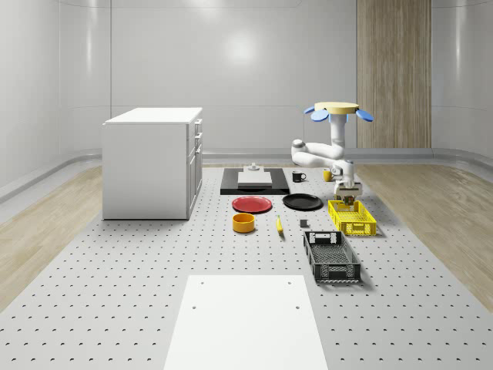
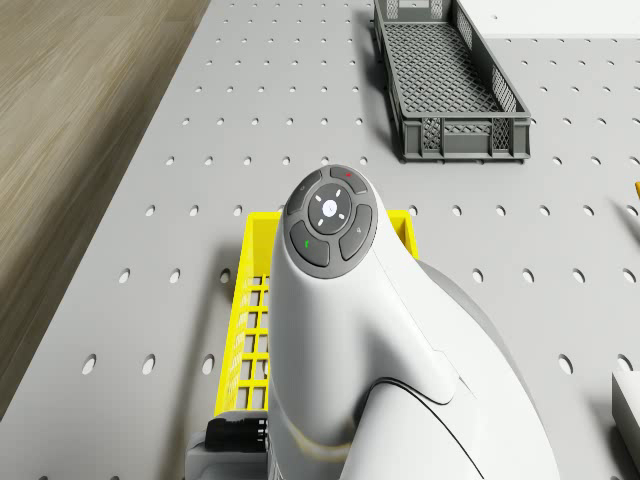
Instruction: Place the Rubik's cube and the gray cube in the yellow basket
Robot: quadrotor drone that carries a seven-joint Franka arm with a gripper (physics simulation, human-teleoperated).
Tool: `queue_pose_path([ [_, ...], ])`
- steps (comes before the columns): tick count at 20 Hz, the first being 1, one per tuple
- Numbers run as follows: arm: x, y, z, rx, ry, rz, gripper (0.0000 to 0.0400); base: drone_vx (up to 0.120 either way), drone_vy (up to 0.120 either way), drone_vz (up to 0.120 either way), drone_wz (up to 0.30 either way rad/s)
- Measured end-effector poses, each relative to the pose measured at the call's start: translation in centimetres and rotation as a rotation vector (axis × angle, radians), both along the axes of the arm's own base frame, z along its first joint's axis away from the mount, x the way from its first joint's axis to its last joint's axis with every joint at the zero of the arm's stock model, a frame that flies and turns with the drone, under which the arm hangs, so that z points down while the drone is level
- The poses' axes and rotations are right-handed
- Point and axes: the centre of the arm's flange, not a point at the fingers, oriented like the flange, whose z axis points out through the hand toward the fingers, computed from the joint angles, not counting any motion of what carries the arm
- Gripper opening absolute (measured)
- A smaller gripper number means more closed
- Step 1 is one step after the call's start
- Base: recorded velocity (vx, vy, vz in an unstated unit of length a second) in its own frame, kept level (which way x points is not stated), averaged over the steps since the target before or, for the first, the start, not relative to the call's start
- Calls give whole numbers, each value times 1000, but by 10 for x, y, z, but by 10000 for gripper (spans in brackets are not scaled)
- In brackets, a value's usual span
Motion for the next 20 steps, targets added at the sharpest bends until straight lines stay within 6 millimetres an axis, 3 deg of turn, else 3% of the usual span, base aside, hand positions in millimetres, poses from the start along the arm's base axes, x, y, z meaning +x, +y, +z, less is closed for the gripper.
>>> queue_pose_path([
  [18, 0, 0, 72, 0, 0, 0, 325, 0, 0, 0, 0],
  [20, 0, 0, 77, 0, 0, 0, 350, 0, 0, 0, 0],
])
